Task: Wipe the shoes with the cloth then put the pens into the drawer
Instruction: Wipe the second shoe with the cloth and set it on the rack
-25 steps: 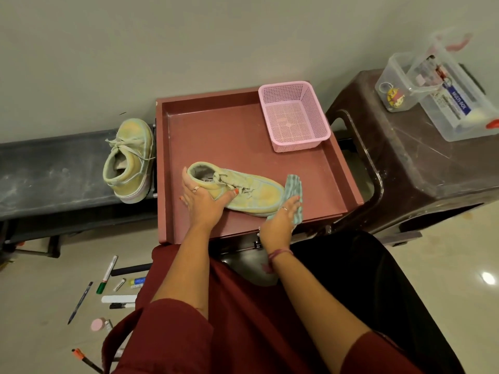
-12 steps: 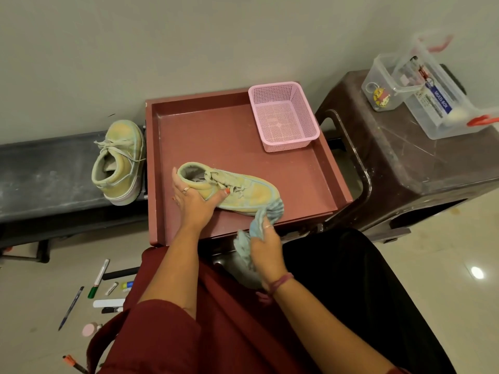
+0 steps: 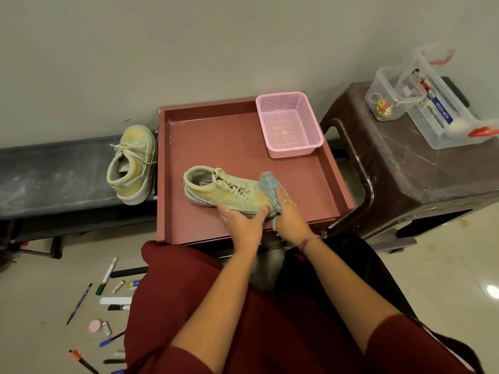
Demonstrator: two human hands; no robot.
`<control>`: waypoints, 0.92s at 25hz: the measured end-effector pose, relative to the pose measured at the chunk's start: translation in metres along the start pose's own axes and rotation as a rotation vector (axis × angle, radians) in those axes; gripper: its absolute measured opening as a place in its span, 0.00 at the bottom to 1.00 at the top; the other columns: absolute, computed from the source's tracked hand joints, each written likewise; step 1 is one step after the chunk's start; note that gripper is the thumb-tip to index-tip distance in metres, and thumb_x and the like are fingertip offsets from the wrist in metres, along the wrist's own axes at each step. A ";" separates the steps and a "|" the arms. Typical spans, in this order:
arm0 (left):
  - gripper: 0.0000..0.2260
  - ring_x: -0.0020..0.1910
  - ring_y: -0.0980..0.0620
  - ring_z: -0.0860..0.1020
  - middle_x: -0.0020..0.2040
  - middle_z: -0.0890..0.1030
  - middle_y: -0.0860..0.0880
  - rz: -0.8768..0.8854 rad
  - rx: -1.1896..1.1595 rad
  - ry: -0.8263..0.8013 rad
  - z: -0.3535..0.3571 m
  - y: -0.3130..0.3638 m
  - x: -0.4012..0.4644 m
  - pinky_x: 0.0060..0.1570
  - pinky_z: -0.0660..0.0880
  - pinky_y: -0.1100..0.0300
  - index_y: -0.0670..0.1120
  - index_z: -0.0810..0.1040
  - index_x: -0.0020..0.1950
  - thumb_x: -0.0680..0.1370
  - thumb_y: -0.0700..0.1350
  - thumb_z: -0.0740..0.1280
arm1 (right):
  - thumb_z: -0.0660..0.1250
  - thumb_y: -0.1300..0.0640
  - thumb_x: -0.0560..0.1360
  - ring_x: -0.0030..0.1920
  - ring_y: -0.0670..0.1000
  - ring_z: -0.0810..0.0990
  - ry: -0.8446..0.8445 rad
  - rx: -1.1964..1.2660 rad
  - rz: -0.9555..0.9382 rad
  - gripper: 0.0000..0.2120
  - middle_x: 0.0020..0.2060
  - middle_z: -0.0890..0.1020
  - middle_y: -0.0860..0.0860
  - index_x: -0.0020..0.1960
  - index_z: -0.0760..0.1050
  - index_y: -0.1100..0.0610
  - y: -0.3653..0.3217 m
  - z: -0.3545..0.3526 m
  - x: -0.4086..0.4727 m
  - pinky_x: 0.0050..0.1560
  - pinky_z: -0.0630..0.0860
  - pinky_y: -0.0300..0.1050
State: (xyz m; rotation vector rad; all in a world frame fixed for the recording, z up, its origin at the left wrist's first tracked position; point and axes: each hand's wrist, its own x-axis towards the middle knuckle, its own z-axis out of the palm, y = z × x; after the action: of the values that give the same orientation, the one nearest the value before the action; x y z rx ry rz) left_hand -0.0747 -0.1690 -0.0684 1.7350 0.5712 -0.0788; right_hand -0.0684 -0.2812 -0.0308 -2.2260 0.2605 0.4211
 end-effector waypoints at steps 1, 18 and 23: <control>0.54 0.75 0.41 0.57 0.76 0.56 0.36 0.014 0.005 -0.003 0.002 -0.001 0.002 0.73 0.59 0.49 0.35 0.44 0.77 0.66 0.47 0.79 | 0.57 0.73 0.71 0.72 0.54 0.64 0.010 -0.058 -0.023 0.37 0.73 0.61 0.58 0.77 0.50 0.60 0.003 0.011 0.004 0.71 0.62 0.45; 0.46 0.70 0.51 0.70 0.73 0.69 0.51 0.097 0.171 -0.123 -0.033 -0.034 0.055 0.68 0.69 0.49 0.52 0.55 0.78 0.64 0.55 0.72 | 0.58 0.72 0.73 0.75 0.56 0.57 -0.154 -0.386 -0.223 0.37 0.77 0.52 0.55 0.77 0.46 0.58 -0.037 0.035 0.062 0.73 0.57 0.46; 0.43 0.70 0.52 0.69 0.73 0.68 0.51 0.118 0.167 -0.139 -0.033 -0.035 0.051 0.68 0.69 0.49 0.53 0.54 0.78 0.67 0.51 0.71 | 0.55 0.75 0.72 0.77 0.52 0.47 -0.086 -0.461 -0.391 0.39 0.77 0.44 0.52 0.78 0.45 0.56 0.012 0.039 -0.001 0.73 0.50 0.41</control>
State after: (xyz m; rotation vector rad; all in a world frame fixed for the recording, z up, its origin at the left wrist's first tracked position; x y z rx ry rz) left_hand -0.0525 -0.1167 -0.1100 1.9043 0.3674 -0.1663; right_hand -0.0811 -0.2584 -0.0622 -2.6187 -0.3501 0.3871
